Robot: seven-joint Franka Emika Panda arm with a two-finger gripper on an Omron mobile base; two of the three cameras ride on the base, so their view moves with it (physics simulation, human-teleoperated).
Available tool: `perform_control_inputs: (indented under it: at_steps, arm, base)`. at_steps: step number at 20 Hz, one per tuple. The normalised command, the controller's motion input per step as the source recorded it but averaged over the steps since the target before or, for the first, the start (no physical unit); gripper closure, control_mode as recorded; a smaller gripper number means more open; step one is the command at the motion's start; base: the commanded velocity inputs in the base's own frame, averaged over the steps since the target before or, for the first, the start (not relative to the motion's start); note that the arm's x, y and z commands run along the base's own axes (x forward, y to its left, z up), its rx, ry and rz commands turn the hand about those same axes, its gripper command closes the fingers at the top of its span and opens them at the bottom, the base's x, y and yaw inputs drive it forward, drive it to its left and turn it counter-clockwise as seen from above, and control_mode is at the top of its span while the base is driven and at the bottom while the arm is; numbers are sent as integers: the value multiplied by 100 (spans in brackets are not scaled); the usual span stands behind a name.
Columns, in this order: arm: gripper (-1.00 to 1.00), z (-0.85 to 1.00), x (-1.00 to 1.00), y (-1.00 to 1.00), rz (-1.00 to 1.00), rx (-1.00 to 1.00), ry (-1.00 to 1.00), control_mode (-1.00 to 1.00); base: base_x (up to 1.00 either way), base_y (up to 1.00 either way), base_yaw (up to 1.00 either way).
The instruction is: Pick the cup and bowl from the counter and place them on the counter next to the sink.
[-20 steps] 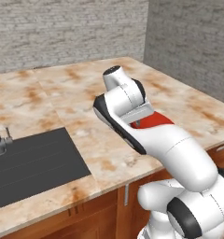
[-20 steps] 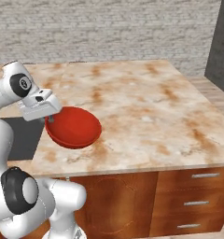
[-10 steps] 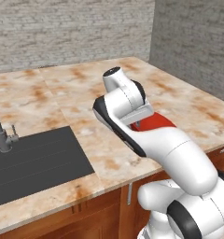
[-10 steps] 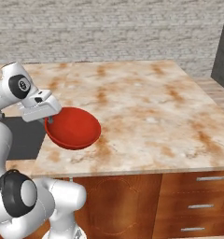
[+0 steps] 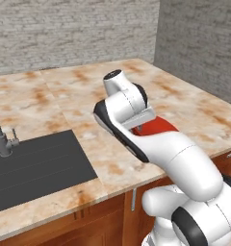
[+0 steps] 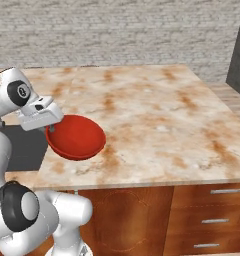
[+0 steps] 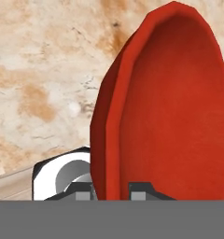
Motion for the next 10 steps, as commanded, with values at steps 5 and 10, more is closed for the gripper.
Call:
perform_control_inputs:
  at_steps: [5,10]
  arm:
    - [100,0,12,9,7,0,0,-100]
    - [100,-1,86,3,9,0,0,-100]
  base:
    - [0,0,0]
    - [0,0,0]
